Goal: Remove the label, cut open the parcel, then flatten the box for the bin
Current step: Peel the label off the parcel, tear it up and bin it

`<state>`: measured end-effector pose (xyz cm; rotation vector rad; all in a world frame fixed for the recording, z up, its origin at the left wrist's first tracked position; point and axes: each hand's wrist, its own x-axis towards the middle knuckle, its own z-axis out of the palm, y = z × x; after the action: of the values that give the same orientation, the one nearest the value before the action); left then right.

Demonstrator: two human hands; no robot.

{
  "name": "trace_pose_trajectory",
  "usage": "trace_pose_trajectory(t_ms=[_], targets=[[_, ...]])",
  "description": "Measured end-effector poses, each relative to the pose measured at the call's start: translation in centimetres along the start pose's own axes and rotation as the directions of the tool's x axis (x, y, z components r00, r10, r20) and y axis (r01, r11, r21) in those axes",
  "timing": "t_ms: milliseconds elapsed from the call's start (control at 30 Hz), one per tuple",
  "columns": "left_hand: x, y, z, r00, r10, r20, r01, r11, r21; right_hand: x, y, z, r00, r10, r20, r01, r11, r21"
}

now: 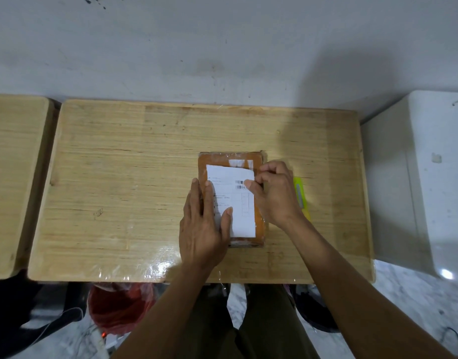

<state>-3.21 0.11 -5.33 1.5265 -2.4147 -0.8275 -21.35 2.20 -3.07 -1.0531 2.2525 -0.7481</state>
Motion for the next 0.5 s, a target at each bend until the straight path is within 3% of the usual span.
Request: trace_pose_trajectory(t_ms=[300,500], targets=[[0.0,-0.1,0.0,1.0,0.002,0.007,-0.002,1.0,0.01,0.0,-0.5,-0.7,0.968,0.158,0.195,-0.202,0.951,0.234],[0.0,0.3,-0.1,1.0,-0.002,0.015,0.001,1.0,0.012,0.3,-0.4,-1.6,0.936,0.142,0.322,-0.249,0.913,0.322]])
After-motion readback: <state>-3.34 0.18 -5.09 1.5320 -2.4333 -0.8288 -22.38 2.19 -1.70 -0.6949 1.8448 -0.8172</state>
